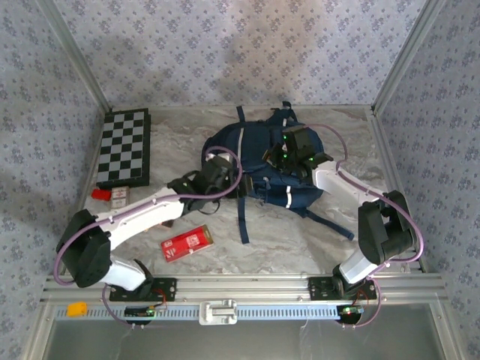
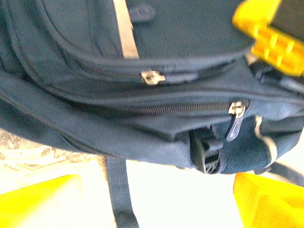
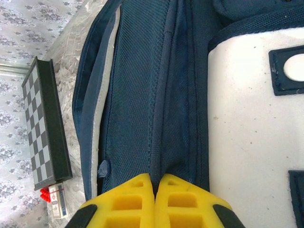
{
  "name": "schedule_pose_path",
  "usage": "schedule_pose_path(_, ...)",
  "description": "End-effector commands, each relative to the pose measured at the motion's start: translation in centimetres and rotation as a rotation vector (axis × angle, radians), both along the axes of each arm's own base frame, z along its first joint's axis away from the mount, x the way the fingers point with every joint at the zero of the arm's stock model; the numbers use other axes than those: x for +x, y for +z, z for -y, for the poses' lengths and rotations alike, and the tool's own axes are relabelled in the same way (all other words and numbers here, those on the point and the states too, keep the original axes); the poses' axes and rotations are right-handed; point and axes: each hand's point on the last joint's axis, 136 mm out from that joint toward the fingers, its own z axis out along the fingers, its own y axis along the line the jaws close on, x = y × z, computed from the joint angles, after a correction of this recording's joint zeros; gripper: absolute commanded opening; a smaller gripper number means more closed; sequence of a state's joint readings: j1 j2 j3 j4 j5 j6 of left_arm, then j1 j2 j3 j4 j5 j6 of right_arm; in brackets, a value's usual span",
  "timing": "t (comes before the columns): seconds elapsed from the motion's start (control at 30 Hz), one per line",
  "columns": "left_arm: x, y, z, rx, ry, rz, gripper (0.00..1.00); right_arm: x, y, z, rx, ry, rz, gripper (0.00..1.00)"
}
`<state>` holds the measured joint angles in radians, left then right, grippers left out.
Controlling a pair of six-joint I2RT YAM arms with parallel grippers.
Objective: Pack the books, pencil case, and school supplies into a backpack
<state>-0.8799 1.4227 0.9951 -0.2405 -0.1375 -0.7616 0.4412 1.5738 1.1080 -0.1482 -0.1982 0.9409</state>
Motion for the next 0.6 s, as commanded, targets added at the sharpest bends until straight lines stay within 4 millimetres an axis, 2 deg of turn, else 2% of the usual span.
schedule_pose_path(0.0,0.5,0.7,-0.1,0.092,0.028,0.147,0.86,2.1,6.6,-1.7,0.120,0.012,0.179,0.00)
schedule_pose_path(0.2,0.6,0.7,3.3,0.163,-0.016,0.252,0.99,2.4,5.7,-1.9,0.129,0.004,0.146,0.00)
schedule_pose_path(0.57,3.1,-0.9,6.5,0.206,0.076,0.294,1.00,2.7,3.9,-2.3,0.129,0.010,0.098,0.00)
